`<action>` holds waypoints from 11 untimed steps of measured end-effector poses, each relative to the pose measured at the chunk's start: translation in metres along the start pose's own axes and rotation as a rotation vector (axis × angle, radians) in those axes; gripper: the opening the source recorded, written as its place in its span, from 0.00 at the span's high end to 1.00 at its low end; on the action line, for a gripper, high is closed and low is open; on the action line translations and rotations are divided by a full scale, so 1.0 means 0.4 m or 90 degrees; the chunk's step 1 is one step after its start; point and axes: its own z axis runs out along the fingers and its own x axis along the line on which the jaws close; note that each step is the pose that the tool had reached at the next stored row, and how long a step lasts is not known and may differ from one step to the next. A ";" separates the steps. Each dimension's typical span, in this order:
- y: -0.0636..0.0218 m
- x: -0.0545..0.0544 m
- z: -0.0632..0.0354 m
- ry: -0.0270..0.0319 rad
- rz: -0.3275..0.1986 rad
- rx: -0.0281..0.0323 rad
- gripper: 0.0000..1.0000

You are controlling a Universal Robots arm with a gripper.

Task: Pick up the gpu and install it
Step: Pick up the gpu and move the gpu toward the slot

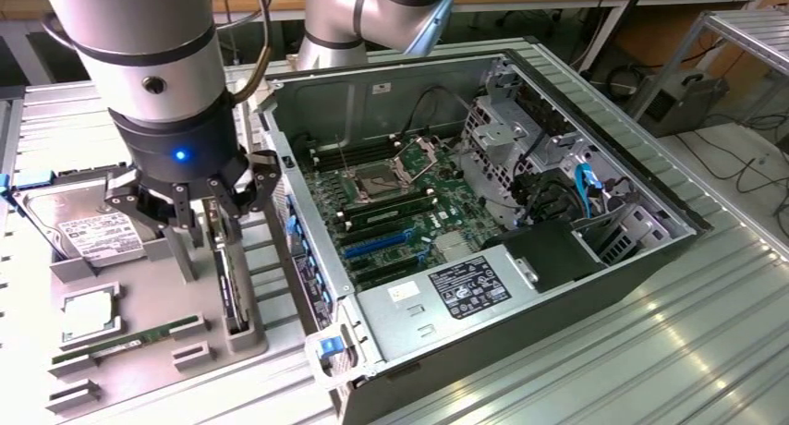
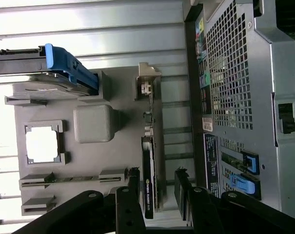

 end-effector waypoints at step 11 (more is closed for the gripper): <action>-0.003 0.008 0.051 0.0000 0.000 -0.0001 0.58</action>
